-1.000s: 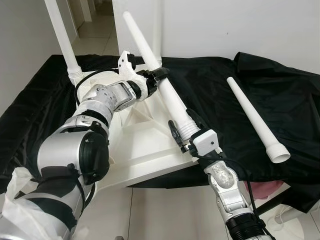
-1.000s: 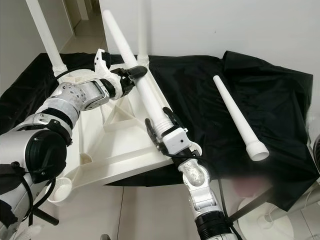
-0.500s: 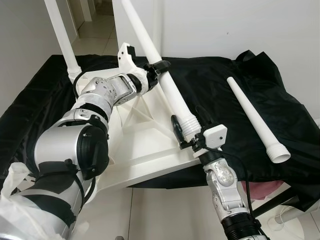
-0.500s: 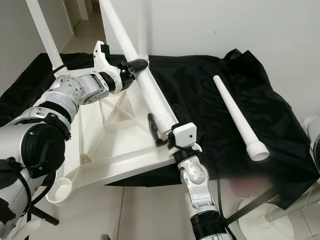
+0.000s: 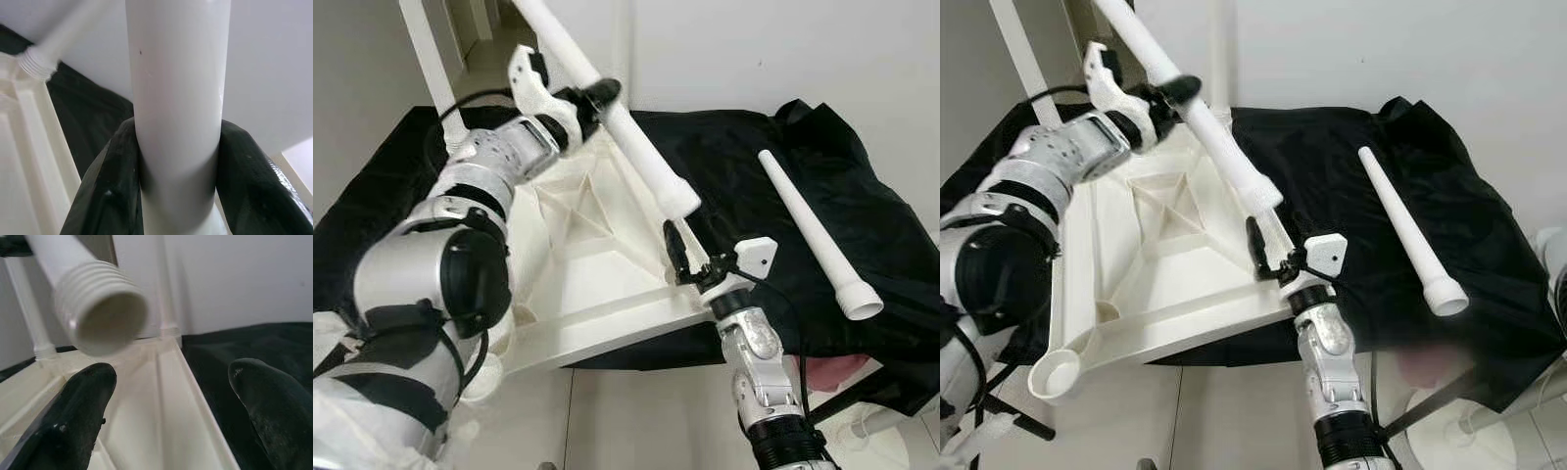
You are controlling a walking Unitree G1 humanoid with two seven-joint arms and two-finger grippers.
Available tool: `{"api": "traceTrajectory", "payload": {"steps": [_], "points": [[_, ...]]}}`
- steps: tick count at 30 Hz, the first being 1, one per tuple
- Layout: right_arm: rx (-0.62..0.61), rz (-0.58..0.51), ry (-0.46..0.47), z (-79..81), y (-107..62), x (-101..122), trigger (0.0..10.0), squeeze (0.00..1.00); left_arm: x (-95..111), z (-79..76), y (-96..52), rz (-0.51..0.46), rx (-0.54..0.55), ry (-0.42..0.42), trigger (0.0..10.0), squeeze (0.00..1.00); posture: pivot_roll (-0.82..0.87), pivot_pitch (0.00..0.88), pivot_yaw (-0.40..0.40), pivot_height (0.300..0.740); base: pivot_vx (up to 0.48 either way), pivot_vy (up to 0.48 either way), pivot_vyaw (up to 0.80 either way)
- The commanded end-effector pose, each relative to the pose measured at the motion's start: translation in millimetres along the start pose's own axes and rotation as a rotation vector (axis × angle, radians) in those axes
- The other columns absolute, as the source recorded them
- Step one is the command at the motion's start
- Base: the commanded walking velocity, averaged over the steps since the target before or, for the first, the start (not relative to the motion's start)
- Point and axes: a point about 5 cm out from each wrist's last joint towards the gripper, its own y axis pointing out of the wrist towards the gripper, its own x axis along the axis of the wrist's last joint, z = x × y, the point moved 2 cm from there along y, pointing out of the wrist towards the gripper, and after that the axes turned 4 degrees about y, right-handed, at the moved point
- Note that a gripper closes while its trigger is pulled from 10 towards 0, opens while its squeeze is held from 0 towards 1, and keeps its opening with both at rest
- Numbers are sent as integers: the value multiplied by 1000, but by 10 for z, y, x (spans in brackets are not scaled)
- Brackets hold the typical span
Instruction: Building children table
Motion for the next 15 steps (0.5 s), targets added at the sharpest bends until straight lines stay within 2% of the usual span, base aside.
{"api": "traceTrajectory", "payload": {"steps": [1, 5, 11, 15], "points": [[-18, 35, 11, -28, -22, -56, 10000, 0, 106, -45, 8, -44, -6, 3, 10000, 0, -63, 15, 16, 740, 0, 0, 0], [-59, 141, -46, -126, -30, -154, 10000, 0, 295, 15, -45, -152, 32, -7, 10000, 0, -63, 15, 10, 740, 0, 0, 0], [-55, 135, 0, -168, -7, -82, 10000, 0, 375, 27, -72, -215, 30, 36, 10000, 0, -68, 16, 9, 740, 0, 0, 0], [-43, 127, 19, -175, 30, 0, 10000, 0, 360, 32, -77, -218, 19, 66, 10000, 0, -81, 16, 16, 740, 0, 0, 0]]}}
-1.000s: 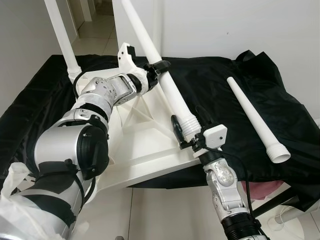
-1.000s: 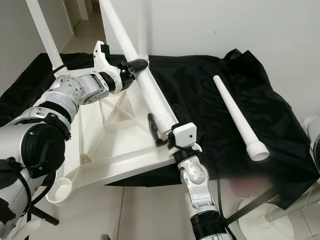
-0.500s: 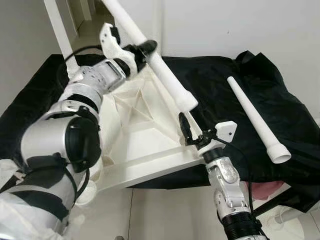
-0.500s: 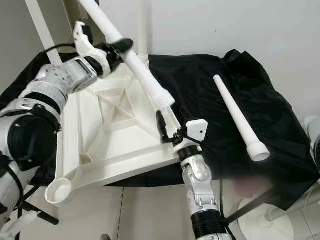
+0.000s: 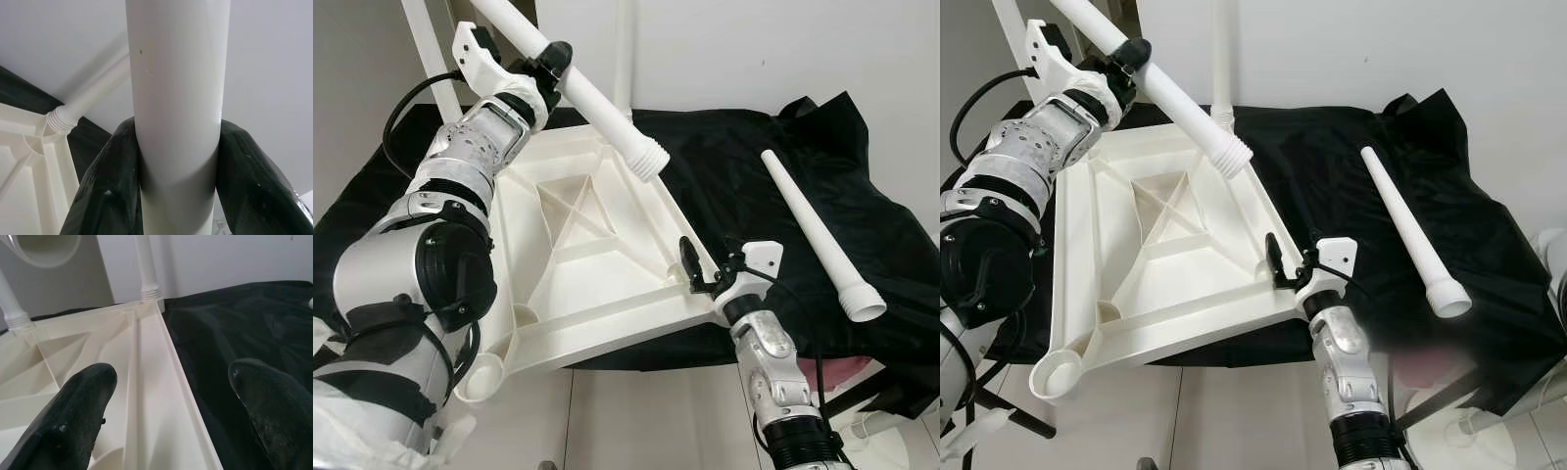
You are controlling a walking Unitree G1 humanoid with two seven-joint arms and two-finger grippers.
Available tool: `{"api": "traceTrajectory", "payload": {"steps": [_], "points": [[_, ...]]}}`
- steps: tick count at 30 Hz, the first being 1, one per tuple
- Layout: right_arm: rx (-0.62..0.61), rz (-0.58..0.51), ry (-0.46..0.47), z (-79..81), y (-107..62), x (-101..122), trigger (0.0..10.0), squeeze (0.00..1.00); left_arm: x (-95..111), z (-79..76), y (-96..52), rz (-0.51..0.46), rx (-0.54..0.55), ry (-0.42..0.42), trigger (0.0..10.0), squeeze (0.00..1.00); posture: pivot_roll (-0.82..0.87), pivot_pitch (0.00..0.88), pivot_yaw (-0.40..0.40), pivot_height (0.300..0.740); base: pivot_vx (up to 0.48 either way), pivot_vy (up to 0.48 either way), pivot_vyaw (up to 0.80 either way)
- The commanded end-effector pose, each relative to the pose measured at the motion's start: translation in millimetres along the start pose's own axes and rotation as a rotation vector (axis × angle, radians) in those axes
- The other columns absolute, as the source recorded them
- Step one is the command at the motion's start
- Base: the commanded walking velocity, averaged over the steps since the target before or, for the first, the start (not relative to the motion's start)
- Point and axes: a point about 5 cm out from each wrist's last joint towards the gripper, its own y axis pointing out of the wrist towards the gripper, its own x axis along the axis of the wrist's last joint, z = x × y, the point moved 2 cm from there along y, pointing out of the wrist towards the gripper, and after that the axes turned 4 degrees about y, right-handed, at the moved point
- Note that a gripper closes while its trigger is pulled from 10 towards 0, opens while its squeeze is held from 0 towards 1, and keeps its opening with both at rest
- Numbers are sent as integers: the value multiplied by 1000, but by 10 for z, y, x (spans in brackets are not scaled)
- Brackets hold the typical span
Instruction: Building children table
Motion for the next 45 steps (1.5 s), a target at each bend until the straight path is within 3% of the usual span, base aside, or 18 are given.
{"api": "traceTrajectory", "payload": {"steps": [1, 8, 12, 17, 23, 31, 45], "points": [[15, -10, 12, 17, 30, 59, 10000, 0, 41, -29, 1, -20, -27, 28, 10000, 0, -81, 16, 16, 740, 0, 0, 0], [9, -15, -22, -44, 63, 227, 10000, 0, -150, -93, 9, 23, -89, 108, 10000, 0, -86, 13, 25, 740, 0, 0, 0], [-12, -10, -36, -100, 50, 261, 10000, 0, -213, -200, 16, -5, -166, 25, 10000, 0, -89, 11, 28, 740, 0, 0, 0], [-3, -7, -44, -89, 15, 264, 10000, 0, -296, -249, 11, 14, -194, 41, 10000, 0, -89, 11, 28, 740, 0, 0, 0], [-2, 6, -52, -91, -7, 294, 10000, 0, -569, -337, -30, 66, -236, 27, 10000, 0, -82, 11, 22, 740, 0, 0, 0], [-12, 22, -49, -148, -59, 314, 10000, 0, -928, -577, -116, 125, -313, 12, 10000, 0, -35, 11, -19, 740, 0, 0, 0], [1, 7, -109, -175, -6, 406, 10000, 0, -1037, -633, -227, 181, -353, 69, 10000, 0, -82, 22, 51, 740, 0, 0, 0]]}}
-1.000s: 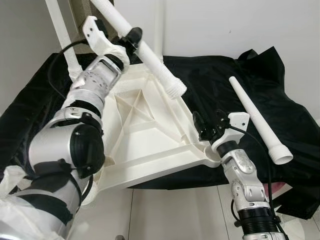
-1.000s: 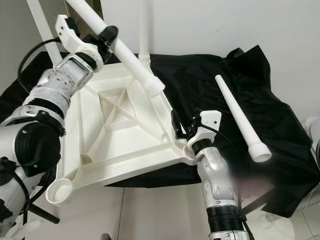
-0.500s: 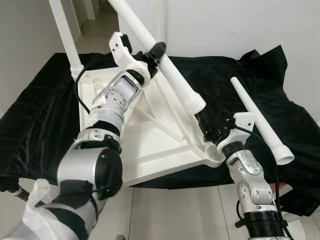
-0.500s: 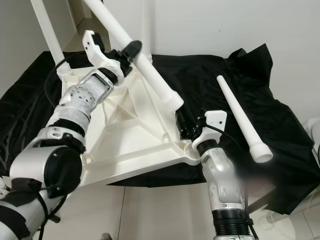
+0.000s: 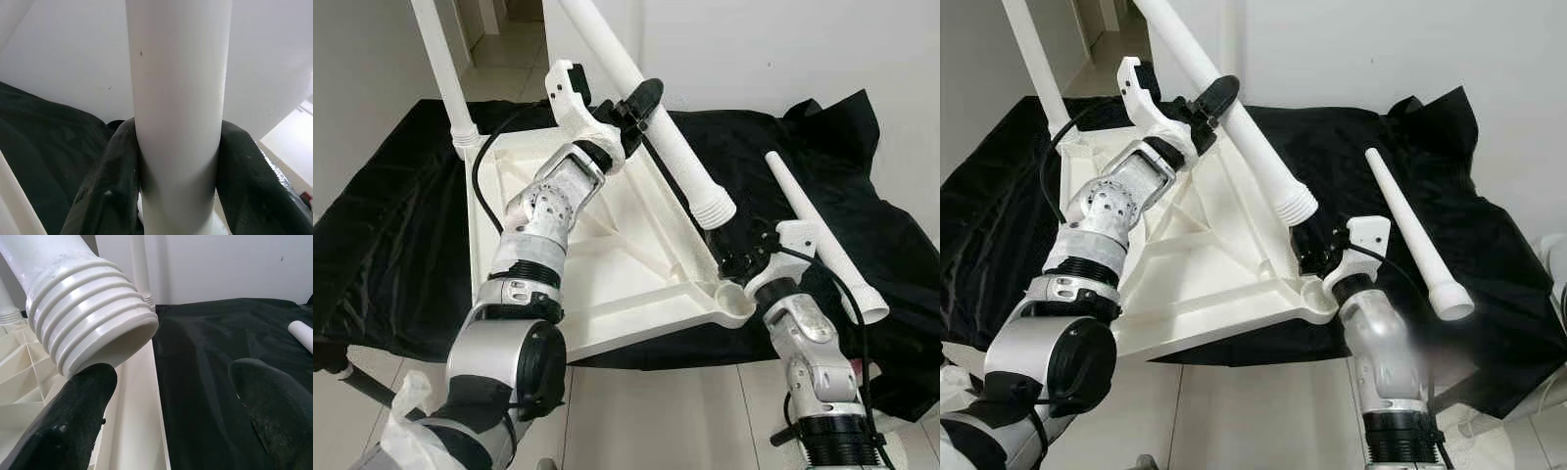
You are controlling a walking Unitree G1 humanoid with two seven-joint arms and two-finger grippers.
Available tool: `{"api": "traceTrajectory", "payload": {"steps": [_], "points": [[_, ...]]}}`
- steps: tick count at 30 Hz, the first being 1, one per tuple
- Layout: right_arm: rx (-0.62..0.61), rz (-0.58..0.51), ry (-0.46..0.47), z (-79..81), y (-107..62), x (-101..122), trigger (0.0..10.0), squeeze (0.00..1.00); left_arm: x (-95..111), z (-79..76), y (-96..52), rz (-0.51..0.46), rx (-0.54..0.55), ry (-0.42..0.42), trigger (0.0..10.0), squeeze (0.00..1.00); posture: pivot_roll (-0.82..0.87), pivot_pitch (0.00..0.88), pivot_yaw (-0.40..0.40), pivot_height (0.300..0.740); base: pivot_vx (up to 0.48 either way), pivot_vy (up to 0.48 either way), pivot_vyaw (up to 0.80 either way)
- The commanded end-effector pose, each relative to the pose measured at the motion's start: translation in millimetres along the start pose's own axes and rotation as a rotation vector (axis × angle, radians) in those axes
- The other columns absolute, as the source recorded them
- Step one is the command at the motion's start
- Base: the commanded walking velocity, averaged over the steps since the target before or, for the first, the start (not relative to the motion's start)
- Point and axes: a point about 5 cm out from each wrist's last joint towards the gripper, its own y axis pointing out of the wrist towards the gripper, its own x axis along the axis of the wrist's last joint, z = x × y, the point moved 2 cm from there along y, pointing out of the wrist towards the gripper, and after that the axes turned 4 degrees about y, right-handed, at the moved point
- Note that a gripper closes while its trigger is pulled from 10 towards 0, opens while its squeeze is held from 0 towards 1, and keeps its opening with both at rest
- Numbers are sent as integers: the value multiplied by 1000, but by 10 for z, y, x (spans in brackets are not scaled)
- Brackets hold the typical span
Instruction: Building children table
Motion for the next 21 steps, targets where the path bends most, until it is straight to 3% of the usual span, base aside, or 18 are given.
{"api": "traceTrajectory", "payload": {"steps": [1, 6, 13, 21], "points": [[2, -24, -17, 4, 29, 69, 10000, 0, -144, -74, -15, 64, -77, 12, 10000, 0, -82, 22, 51, 740, 0, 0, 0], [-7, -56, -27, 21, 79, 162, 10000, 0, -267, -138, -39, 104, -106, 0, 10000, 0, -111, 29, 90, 740, 0, 0, 0], [12, -63, -29, 89, 108, 206, 10000, 0, -347, -222, -38, 129, -145, -6, 10000, 0, -106, 27, 78, 740, 0, 0, 0], [55, -5, -63, 149, 98, 170, 10000, 0, -458, -364, -61, 174, -206, 85, 10000, 0, -82, 31, 50, 740, 0, 0, 0]]}}
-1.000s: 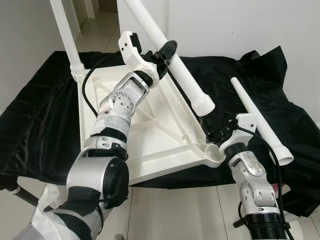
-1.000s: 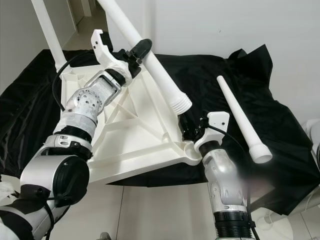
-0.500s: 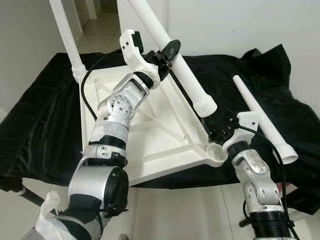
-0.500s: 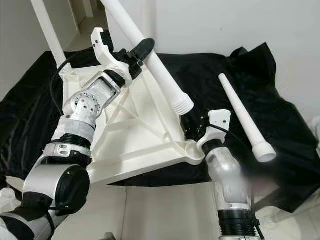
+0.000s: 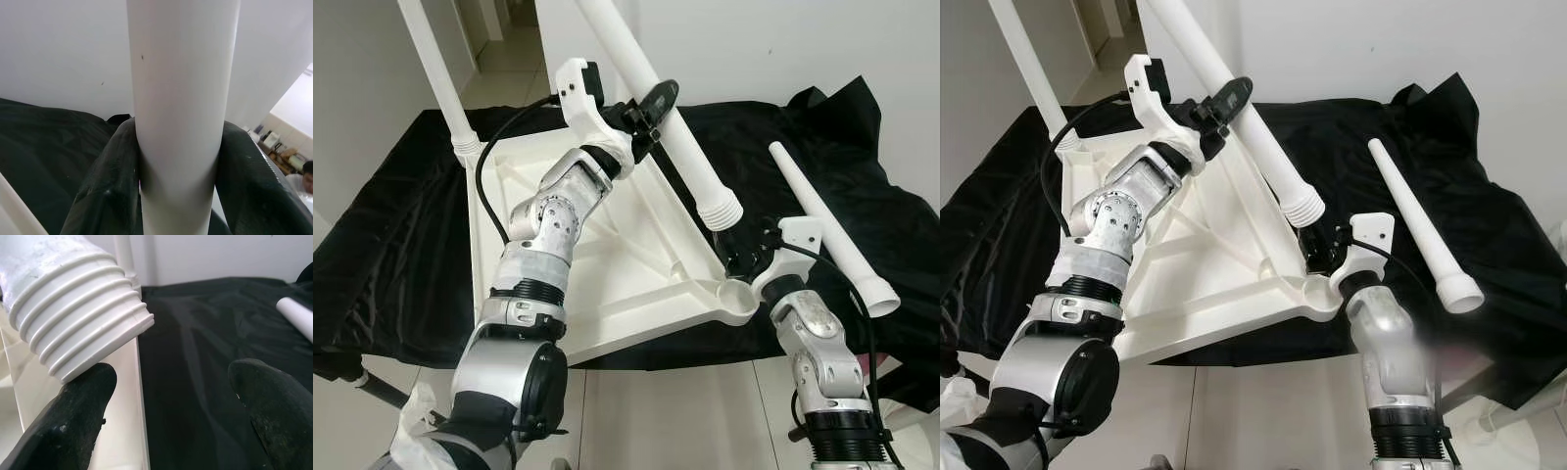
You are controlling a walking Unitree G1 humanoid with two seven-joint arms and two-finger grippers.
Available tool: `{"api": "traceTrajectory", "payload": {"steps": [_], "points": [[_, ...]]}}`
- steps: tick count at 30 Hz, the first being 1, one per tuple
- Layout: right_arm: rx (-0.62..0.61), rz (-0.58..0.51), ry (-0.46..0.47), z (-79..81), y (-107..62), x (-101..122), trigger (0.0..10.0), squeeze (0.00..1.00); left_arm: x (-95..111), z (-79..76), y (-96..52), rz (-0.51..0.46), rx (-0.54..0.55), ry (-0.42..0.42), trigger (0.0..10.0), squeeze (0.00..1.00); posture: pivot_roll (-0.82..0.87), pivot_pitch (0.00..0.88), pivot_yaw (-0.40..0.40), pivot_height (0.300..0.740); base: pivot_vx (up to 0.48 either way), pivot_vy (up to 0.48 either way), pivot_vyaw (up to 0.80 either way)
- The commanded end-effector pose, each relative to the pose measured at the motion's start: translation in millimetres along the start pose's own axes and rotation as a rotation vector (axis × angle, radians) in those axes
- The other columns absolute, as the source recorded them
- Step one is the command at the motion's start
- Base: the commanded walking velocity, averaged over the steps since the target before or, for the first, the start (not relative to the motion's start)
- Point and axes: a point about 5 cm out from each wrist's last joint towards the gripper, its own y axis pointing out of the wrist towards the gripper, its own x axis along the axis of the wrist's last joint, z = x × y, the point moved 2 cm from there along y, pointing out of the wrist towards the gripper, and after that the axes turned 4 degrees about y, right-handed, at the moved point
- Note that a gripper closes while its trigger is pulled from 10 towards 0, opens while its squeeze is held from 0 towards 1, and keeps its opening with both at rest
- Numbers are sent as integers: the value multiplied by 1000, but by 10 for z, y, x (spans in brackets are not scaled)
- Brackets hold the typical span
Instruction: Building children table
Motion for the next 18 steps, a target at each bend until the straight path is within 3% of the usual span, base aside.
{"api": "traceTrajectory", "payload": {"steps": [1, 7, 12, 13, 14, 15, 16, 18], "points": [[88, -70, -27, 183, 60, 216, 10000, 0, -293, -157, 3, 122, -132, 6, 10000, 0, -78, 31, 48, 740, 0, 0, 0], [144, -38, -69, 249, 75, 216, 10000, 0, -307, -198, 15, 136, -163, 84, 10000, 0, -70, 29, 42, 740, 0, 0, 0], [159, 22, -111, 217, 61, 157, 10000, 0, -181, -126, 74, 107, -127, 78, 10000, 0, -67, 27, 40, 740, 0, 0, 0], [98, 47, -93, 127, 67, 123, 10000, 0, -130, -108, 82, 94, -121, 78, 10000, 0, -67, 27, 40, 740, 0, 0, 0], [-52, 61, -41, -63, 81, 91, 10000, 0, -73, -80, 85, 80, -109, 87, 10000, 0, -67, 28, 39, 740, 0, 0, 0], [-52, 61, -41, -63, 81, 91, 10000, 0, -73, -80, 85, 80, -109, 87, 10000, 0, -67, 28, 39, 740, 0, 0, 0], [-200, 66, 86, -266, 51, 36, 10000, 0, 8, -32, 84, 62, -89, 95, 10000, 0, -65, 30, 39, 740, 0, 0, 0], [-216, 63, 123, -294, 37, 25, 10000, 0, 28, -19, 84, 58, -84, 96, 10000, 0, -65, 30, 39, 740, 0, 0, 0]]}}
